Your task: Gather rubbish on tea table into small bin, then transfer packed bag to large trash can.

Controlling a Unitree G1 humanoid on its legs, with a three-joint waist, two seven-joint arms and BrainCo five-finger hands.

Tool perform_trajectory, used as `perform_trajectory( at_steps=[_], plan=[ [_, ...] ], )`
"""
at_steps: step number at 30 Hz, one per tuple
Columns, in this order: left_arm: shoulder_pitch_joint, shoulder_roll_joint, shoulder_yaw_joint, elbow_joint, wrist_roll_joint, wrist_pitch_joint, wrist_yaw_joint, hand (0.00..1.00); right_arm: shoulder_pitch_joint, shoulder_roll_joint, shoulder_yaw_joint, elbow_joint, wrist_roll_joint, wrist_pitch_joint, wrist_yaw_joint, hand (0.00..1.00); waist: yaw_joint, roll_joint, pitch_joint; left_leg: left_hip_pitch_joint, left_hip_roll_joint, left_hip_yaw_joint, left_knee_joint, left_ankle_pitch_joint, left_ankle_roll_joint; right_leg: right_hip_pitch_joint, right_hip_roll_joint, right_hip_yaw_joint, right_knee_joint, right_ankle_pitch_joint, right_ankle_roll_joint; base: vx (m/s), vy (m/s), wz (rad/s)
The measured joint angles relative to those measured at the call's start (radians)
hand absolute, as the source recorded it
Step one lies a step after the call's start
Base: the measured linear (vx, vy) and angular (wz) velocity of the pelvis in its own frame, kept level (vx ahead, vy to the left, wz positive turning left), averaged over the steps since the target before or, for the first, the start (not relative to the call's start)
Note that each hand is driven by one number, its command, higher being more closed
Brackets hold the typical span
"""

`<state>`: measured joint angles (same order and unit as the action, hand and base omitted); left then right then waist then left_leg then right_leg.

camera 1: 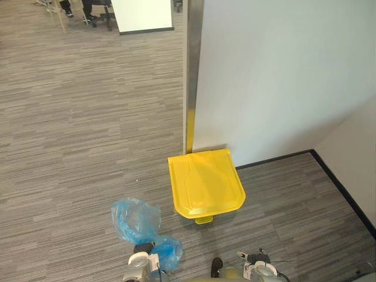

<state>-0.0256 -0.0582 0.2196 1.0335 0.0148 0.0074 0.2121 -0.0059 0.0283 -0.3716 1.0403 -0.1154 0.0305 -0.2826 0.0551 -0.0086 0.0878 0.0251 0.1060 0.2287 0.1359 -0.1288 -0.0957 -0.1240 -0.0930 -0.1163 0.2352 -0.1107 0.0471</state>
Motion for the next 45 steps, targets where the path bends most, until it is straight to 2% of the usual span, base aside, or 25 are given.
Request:
perform_trajectory(
  at_steps=[3, 10, 11, 12, 16, 17, 19, 20, 21, 24, 25, 26, 27, 29, 30, 31, 32, 34, 38, 42, 45],
  plan=[
    [0.005, -0.001, 0.02, -0.001, 0.0, 0.0, 0.001, 1.0, 0.002, 0.001, -0.008, 0.004, 0.0, 0.0, 0.001, 0.0, 0.0, -0.002, -0.002, 0.015, -0.016, -0.029, -0.031, 0.033, 0.006, 0.027, -0.012, -0.022, -0.016, 0.003, 0.001, -0.02, -0.02, 0.29],
    [0.013, 0.004, 0.029, 0.001, 0.002, 0.0, 0.001, 1.0, -0.003, 0.0, -0.009, 0.007, 0.0, -0.001, 0.002, 0.0, 0.001, 0.011, 0.002, 0.047, -0.008, -0.029, -0.091, 0.037, 0.007, 0.055, 0.011, -0.007, -0.093, 0.064, 0.002, -0.1, 0.021, -0.09],
    [0.011, 0.008, 0.029, 0.0, 0.002, 0.0, 0.001, 1.0, -0.003, 0.001, -0.008, 0.007, 0.0, -0.001, 0.002, 0.0, 0.002, 0.006, 0.006, 0.046, -0.01, -0.004, -0.093, 0.036, 0.011, 0.055, 0.015, 0.018, -0.13, 0.097, 0.004, -0.23, 0.064, -0.52],
    [0.011, 0.014, 0.029, 0.0, 0.003, 0.0, 0.001, 1.0, -0.004, 0.002, -0.005, 0.006, 0.0, -0.001, 0.002, 0.0, 0.004, 0.003, 0.014, 0.046, -0.01, 0.016, -0.092, 0.033, 0.015, 0.054, 0.015, 0.037, -0.139, 0.105, 0.008, -0.2, 0.051, -0.55],
    [0.011, 0.025, 0.026, 0.0, 0.003, 0.0, 0.001, 1.0, -0.002, 0.001, 0.023, -0.005, 0.0, -0.003, 0.001, 0.0, 0.0, -0.01, 0.019, 0.045, -0.02, 0.034, -0.078, 0.009, 0.021, 0.032, -0.002, 0.05, -0.102, 0.091, 0.025, -0.1, 0.034, -0.18],
    [0.011, 0.028, 0.023, -0.001, 0.006, 0.0, 0.001, 1.0, 0.0, 0.002, 0.024, -0.005, 0.0, -0.002, 0.001, 0.0, 0.0, -0.017, 0.02, 0.044, -0.027, 0.034, -0.074, 0.007, 0.024, 0.016, -0.013, 0.052, -0.072, 0.073, 0.03, -0.01, 0.061, 0.01],
    [0.006, 0.044, -0.001, -0.004, 0.009, 0.0, 0.001, 1.0, 0.009, 0.005, 0.042, -0.011, 0.0, -0.001, -0.001, 0.0, -0.003, -0.041, 0.033, 0.043, -0.053, 0.029, -0.018, -0.029, 0.04, -0.018, -0.052, 0.052, 0.053, 0.012, 0.07, 0.02, 0.071, 0.09],
    [-0.001, 0.046, -0.003, -0.002, 0.01, 0.0, 0.001, 1.0, 0.014, 0.005, 0.041, -0.014, 0.001, -0.001, -0.001, 0.0, -0.004, -0.049, 0.044, 0.047, -0.058, 0.019, 0.004, -0.047, 0.043, -0.027, -0.066, 0.053, 0.123, 0.003, 0.078, 0.01, 0.021, 0.11],
    [-0.002, 0.051, -0.003, 0.0, 0.012, 0.0, 0.001, 1.0, 0.022, 0.008, 0.039, -0.04, 0.005, -0.002, 0.0, 0.0, -0.005, -0.051, 0.05, 0.048, -0.06, 0.012, 0.039, -0.071, 0.049, -0.088, -0.073, 0.073, 0.276, 0.011, 0.065, 0.02, 0.02, 0.18],
    [-0.014, 0.054, -0.003, -0.001, 0.021, 0.002, 0.0, 1.0, 0.021, 0.011, 0.028, -0.079, 0.008, -0.013, 0.0, 0.0, -0.022, -0.045, 0.08, 0.093, -0.042, -0.032, 0.102, -0.116, 0.065, -0.219, -0.08, 0.078, 0.618, 0.177, 0.041, 0.07, 0.032, 0.34],
    [-0.014, 0.058, -0.012, 0.001, 0.024, 0.003, 0.001, 1.0, 0.02, 0.01, 0.028, -0.081, 0.009, -0.015, -0.001, 0.0, -0.022, -0.05, 0.081, 0.11, -0.024, -0.053, 0.143, -0.147, 0.067, -0.251, -0.078, 0.058, 0.678, 0.126, 0.035, 0.12, -0.01, 0.4],
    [-0.014, 0.062, -0.025, 0.002, 0.024, 0.004, 0.0, 1.0, 0.02, 0.009, 0.028, -0.081, 0.008, -0.015, -0.001, 0.0, -0.022, -0.052, 0.082, 0.118, -0.016, -0.062, 0.16, -0.164, 0.063, -0.26, -0.077, 0.035, 0.665, 0.099, 0.03, 0.14, -0.051, 0.42],
    [-0.017, 0.068, -0.038, 0.006, 0.025, 0.004, -0.001, 1.0, 0.018, 0.01, 0.022, -0.082, 0.009, -0.017, -0.001, 0.0, -0.022, -0.057, 0.084, 0.123, -0.011, -0.077, 0.181, -0.186, 0.059, -0.273, -0.08, -0.002, 0.605, 0.075, 0.026, 0.17, -0.088, 0.34],
    [-0.029, 0.073, -0.041, 0.023, 0.035, 0.006, -0.001, 1.0, 0.002, 0.011, -0.004, -0.076, 0.009, -0.014, -0.002, 0.0, -0.022, -0.068, 0.091, 0.132, -0.011, -0.091, 0.202, -0.218, 0.048, -0.266, -0.072, -0.051, 0.379, 0.075, 0.031, 0.25, -0.159, 0.37],
    [-0.029, 0.071, -0.04, 0.024, 0.044, 0.007, -0.002, 1.0, 0.005, 0.01, -0.012, -0.071, 0.009, -0.012, -0.003, 0.0, -0.027, -0.067, 0.092, 0.137, -0.012, -0.106, 0.21, -0.234, 0.042, -0.228, -0.071, -0.055, 0.329, 0.078, 0.03, 0.41, -0.266, 0.51],
    [-0.031, 0.073, -0.039, 0.025, 0.053, 0.004, -0.003, 1.0, 0.017, 0.01, -0.025, -0.051, 0.007, -0.003, -0.006, 0.0, -0.029, -0.088, 0.092, 0.153, -0.032, -0.129, 0.218, -0.259, 0.028, -0.131, -0.077, -0.044, 0.217, 0.061, 0.053, 0.37, -0.219, 0.37],
    [-0.05, 0.066, -0.034, 0.039, 0.058, 0.002, -0.002, 1.0, 0.003, 0.002, -0.047, -0.04, 0.015, 0.0, -0.003, 0.0, -0.023, -0.067, 0.113, 0.166, -0.019, -0.134, 0.238, -0.277, 0.014, -0.121, -0.061, -0.047, 0.232, 0.055, 0.009, 0.35, -0.183, 0.21],
    [-0.062, 0.04, -0.03, 0.039, 0.065, 0.001, -0.005, 1.0, -0.015, -0.013, -0.067, -0.042, 0.007, 0.008, -0.007, 0.0, -0.025, -0.033, 0.138, 0.168, 0.004, -0.131, 0.25, -0.275, 0.008, -0.138, -0.048, -0.059, 0.293, -0.001, -0.017, 0.23, -0.114, 0.06],
    [-0.067, 0.02, -0.03, 0.04, 0.101, 0.001, -0.023, 1.0, -0.016, -0.011, -0.078, -0.041, 0.004, 0.01, -0.011, 0.0, -0.02, -0.032, 0.139, 0.203, 0.02, -0.133, 0.254, -0.274, 0.01, -0.13, -0.047, -0.071, 0.377, -0.075, -0.045, 0.23, -0.109, 0.07],
    [-0.073, 0.007, -0.025, 0.042, 0.103, 0.001, -0.026, 1.0, -0.015, -0.01, -0.062, -0.038, 0.003, 0.016, -0.01, 0.0, -0.014, -0.038, 0.135, 0.2, 0.026, -0.129, 0.268, -0.276, 0.009, -0.119, -0.056, -0.073, 0.378, -0.077, -0.044, 0.09, 0.007, 0.04],
    [-0.071, 0.012, -0.01, 0.051, 0.103, 0.001, -0.024, 1.0, -0.012, -0.007, -0.042, -0.037, 0.0, 0.018, -0.011, 0.0, -0.014, -0.053, 0.123, 0.184, 0.012, -0.129, 0.27, -0.276, 0.009, -0.12, -0.064, -0.059, 0.351, -0.061, -0.02, -0.04, 0.055, 0.08]
  ],
)
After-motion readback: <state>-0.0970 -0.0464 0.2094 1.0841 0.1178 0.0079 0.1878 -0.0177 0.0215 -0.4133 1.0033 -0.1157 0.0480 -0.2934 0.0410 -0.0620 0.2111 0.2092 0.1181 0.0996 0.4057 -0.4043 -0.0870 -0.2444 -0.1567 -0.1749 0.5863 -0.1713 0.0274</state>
